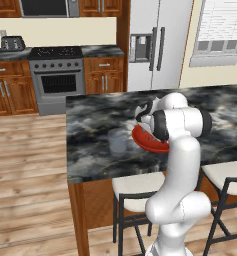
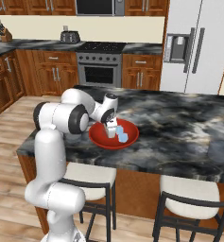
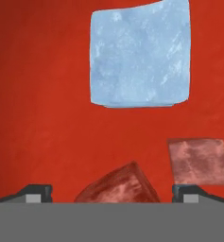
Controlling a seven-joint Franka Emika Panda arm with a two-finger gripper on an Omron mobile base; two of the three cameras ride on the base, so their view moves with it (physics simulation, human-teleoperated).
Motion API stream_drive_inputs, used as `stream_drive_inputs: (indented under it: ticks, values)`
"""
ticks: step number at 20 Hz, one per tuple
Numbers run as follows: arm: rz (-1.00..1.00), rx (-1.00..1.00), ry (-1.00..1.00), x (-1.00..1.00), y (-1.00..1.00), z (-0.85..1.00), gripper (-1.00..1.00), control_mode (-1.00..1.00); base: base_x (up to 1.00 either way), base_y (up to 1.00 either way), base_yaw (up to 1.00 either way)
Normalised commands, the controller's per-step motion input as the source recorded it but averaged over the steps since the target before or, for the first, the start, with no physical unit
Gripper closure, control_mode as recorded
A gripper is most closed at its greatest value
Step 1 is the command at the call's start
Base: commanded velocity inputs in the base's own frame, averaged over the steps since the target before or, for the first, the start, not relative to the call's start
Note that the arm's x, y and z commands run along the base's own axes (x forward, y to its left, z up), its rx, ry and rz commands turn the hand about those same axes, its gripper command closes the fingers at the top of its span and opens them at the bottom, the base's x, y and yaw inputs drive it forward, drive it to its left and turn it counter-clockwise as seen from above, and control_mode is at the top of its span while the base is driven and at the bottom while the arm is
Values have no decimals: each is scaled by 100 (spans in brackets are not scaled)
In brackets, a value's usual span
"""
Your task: There are four ice cubes in the ice bowl. Place two ice cubes in each glass of water.
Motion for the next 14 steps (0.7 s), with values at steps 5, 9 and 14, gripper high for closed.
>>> stream_drive_inputs:
  ticks: [5,9,14]
  values:
    - [0,0,4,4,0,-41,-100,-100,0,0,0]
    - [0,0,3,10,0,-36,-100,-100,0,0,0]
    - [0,0,1,0,0,-44,100,-100,0,0,0]
